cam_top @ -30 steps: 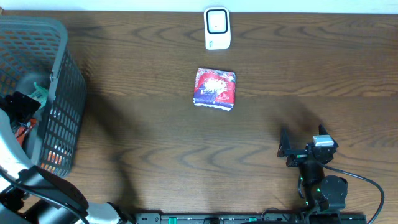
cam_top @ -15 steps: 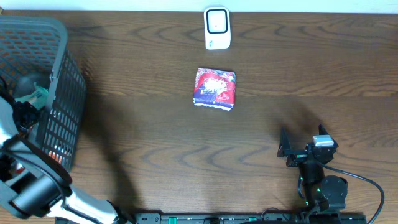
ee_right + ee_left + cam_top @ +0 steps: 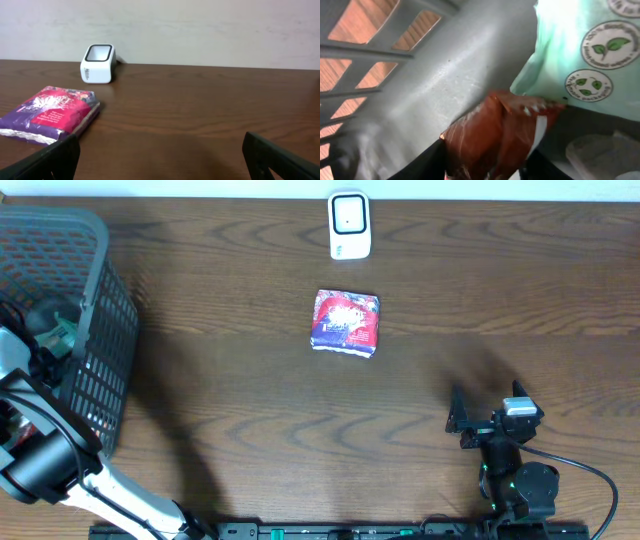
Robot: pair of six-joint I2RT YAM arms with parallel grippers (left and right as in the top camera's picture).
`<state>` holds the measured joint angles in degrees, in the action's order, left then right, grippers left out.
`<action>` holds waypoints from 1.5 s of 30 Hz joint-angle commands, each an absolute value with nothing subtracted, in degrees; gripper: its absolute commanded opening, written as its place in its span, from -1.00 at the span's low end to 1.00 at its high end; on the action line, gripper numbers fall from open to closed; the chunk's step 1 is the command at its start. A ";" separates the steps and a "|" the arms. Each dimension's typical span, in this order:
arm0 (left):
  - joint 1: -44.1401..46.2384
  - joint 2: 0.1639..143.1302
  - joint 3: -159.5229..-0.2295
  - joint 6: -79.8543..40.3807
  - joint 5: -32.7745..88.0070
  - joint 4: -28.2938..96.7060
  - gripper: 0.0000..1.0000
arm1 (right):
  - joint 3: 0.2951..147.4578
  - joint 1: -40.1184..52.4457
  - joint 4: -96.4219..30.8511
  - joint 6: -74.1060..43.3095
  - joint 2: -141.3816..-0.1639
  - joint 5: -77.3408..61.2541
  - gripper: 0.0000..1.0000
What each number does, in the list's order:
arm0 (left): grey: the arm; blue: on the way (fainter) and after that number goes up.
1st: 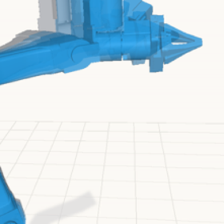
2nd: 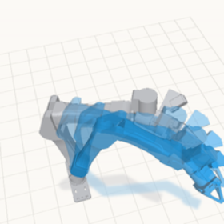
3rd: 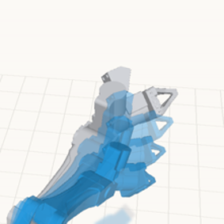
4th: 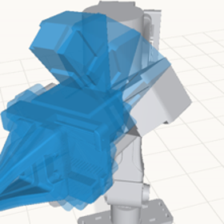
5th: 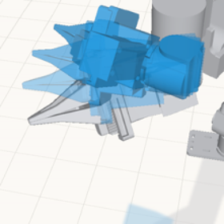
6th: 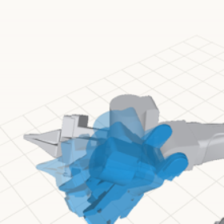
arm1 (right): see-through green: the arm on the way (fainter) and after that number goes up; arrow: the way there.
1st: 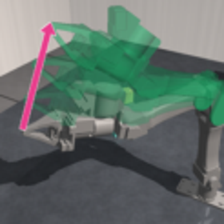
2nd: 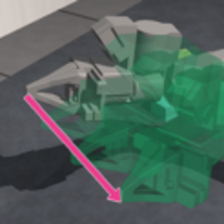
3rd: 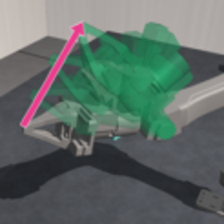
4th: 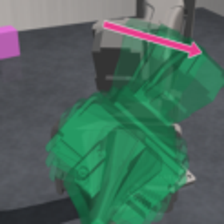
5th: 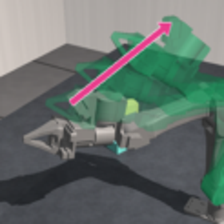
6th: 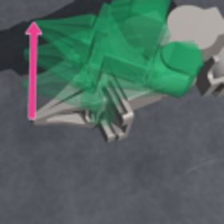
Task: Scan the item barcode
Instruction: 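Reach the left gripper back into the basket and grasp the red snack bar, then carry the red bar to the scanner and drop it beside the pack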
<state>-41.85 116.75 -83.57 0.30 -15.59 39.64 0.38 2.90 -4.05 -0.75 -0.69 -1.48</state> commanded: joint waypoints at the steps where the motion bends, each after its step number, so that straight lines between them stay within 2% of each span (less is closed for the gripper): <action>1: -42.11 117.56 -83.57 0.38 -13.74 40.60 -0.24 | 0.32 2.66 -4.32 -0.14 -0.38 -1.17 0.98; 2: -42.09 117.56 -83.57 0.38 -12.86 41.28 -0.41 | 0.32 2.66 -4.32 -0.14 -0.38 -1.17 0.98; 3: -42.09 117.56 -83.57 0.38 -11.94 42.11 -0.77 | 0.32 2.66 -4.32 -0.14 -0.38 -1.17 0.99; 4: -42.09 117.54 -83.59 0.36 -11.40 43.05 -0.85 | 0.32 2.66 -4.32 -0.14 -0.38 -1.17 0.98; 10: -42.04 114.52 -84.64 -1.23 -9.52 50.28 -0.86 | 0.32 2.66 -4.32 -0.14 -0.38 -1.17 0.99; 14: -42.02 107.02 -86.11 -3.33 -1.65 52.16 -0.86 | 0.32 2.66 -4.32 -0.14 -0.38 -1.17 0.99; 20: -42.04 91.20 -87.24 -11.70 4.19 46.96 -0.85 | 0.32 2.66 -4.32 -0.14 -0.38 -1.17 0.98; 23: -41.93 83.59 -87.24 -12.19 6.79 43.27 -0.85 | 0.32 2.66 -4.32 -0.14 -0.38 -1.17 0.98; 27: -40.75 77.19 -87.24 -17.72 18.04 39.68 -0.86 | 0.32 2.66 -4.32 -0.14 -0.38 -1.17 0.98; 28: -38.94 75.72 -87.24 -19.77 24.03 37.10 -0.85 | 0.32 2.66 -4.32 -0.14 -0.38 -1.17 0.99; 30: -36.47 74.54 -87.24 -20.64 26.74 35.14 -0.86 | 0.32 2.66 -4.32 -0.14 -0.38 -1.17 0.99; 38: -24.12 69.63 -87.24 -18.98 26.15 30.72 -0.86 | 0.32 2.66 -4.32 -0.16 -0.38 -1.17 0.99; 45: -8.01 68.58 -87.24 -18.11 26.13 27.99 -0.86 | 0.32 2.66 -4.32 -0.14 -0.38 -1.17 0.98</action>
<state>-15.16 69.06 -87.07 -19.11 24.82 28.80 0.38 2.90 -4.05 -0.75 -0.69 -1.48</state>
